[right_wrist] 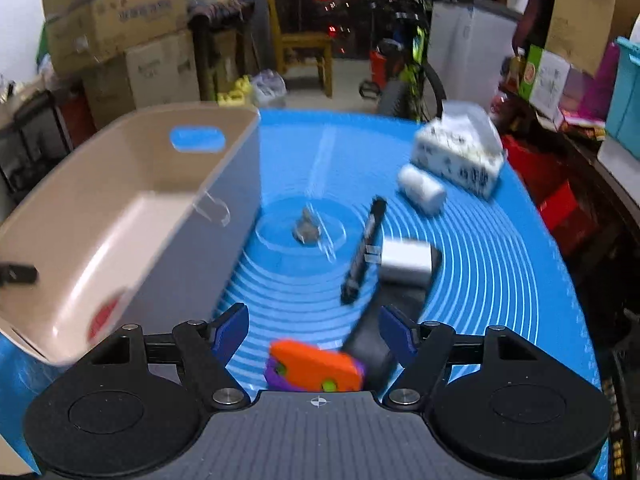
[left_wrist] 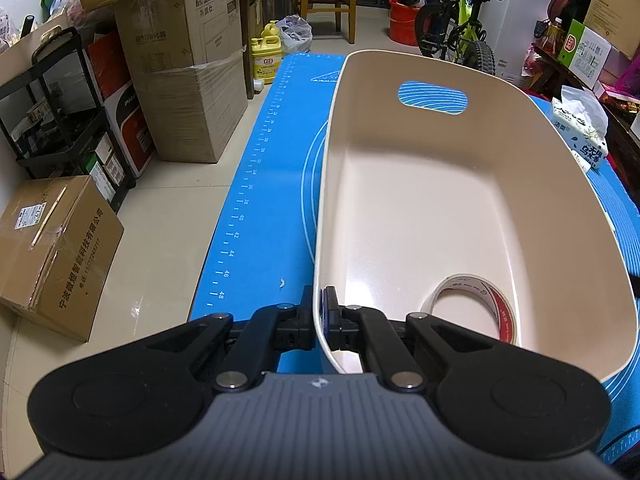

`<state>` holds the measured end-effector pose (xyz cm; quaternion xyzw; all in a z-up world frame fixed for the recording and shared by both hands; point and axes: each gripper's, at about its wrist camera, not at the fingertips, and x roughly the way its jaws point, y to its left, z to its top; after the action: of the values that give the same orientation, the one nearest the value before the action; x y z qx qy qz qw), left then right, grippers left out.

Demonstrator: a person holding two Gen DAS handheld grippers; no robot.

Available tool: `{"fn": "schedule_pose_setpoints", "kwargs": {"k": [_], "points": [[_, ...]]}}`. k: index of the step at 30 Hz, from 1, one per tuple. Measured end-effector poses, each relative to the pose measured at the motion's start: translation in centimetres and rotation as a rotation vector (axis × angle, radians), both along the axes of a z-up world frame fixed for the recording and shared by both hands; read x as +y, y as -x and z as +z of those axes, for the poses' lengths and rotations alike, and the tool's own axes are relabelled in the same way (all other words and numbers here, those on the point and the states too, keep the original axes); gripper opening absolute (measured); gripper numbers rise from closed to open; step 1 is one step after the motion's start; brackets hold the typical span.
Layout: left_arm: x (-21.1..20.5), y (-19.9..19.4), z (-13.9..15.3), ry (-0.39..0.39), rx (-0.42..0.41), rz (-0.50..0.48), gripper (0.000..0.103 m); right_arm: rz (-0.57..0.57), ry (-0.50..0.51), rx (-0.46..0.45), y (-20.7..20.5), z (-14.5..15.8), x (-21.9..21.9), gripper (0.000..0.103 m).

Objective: Organize rigid objects
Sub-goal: 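Grasp the orange-purple toy with the right gripper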

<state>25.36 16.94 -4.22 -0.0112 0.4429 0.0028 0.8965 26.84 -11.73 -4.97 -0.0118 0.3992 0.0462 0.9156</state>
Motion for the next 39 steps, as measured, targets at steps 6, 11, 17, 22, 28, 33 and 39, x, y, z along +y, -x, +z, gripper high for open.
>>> {"fn": "schedule_pose_setpoints", "kwargs": {"k": [6,11,17,22,28,33,39], "points": [[0.1,0.1,0.1,0.001,-0.004,0.003,0.005,-0.039,0.033,0.041,0.3,-2.4,0.9,0.082],[0.0,0.2,0.2,-0.001,-0.009,0.002,0.005,-0.046,0.064,0.045,0.5,-3.7,2.1,0.085],[0.0,0.3,0.2,-0.001,-0.012,-0.003,0.005,-0.081,0.081,0.059,0.0,-5.2,2.6,0.087],[0.1,0.3,0.2,0.002,-0.015,-0.006,0.005,-0.119,0.08,0.04,0.0,-5.8,2.6,0.087],[0.0,0.3,0.2,-0.001,-0.016,-0.008,0.005,-0.142,0.114,0.01,0.2,-6.1,3.2,0.079],[0.0,0.3,0.2,-0.002,-0.016,-0.009,0.005,-0.132,0.176,-0.021,0.7,-6.5,3.9,0.074],[0.0,0.3,0.2,-0.001,-0.016,-0.009,0.005,-0.126,0.183,-0.034,1.0,-6.4,4.1,0.074]]}}
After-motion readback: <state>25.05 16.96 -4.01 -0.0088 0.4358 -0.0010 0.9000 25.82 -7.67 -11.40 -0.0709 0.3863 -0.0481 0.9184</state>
